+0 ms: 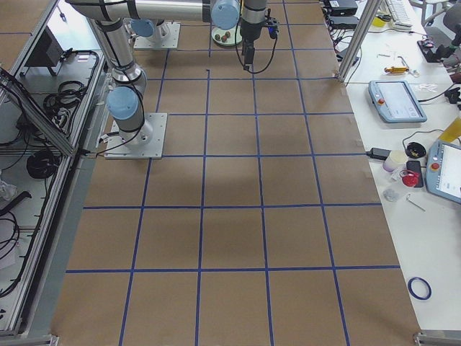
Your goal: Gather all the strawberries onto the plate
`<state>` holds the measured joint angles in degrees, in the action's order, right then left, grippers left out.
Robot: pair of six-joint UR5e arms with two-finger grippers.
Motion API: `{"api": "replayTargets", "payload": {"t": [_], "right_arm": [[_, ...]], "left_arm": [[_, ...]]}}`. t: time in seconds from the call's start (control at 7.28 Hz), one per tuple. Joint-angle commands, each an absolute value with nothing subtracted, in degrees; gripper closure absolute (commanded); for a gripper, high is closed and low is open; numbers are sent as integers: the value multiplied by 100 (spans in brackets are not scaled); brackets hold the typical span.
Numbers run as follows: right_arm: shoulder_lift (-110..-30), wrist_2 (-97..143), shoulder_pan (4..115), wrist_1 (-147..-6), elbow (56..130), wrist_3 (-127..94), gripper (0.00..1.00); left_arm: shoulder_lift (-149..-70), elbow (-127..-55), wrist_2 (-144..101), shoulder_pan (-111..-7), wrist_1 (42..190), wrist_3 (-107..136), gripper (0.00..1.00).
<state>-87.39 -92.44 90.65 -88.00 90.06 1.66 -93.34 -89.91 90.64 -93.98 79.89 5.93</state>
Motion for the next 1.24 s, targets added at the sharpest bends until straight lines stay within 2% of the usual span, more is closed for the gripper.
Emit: {"api": "replayTargets", "payload": {"t": [0.0,1.1], "right_arm": [[-8728,-9211,9053,-9295,9009,176,0],[-8763,-9264,9062,-9308,8903,299,0]], "left_arm": [[-9053,-9280,8702,-9167,8007,405,0],[-9088,-9220,8965,-9141,7936,-44,0]]}}
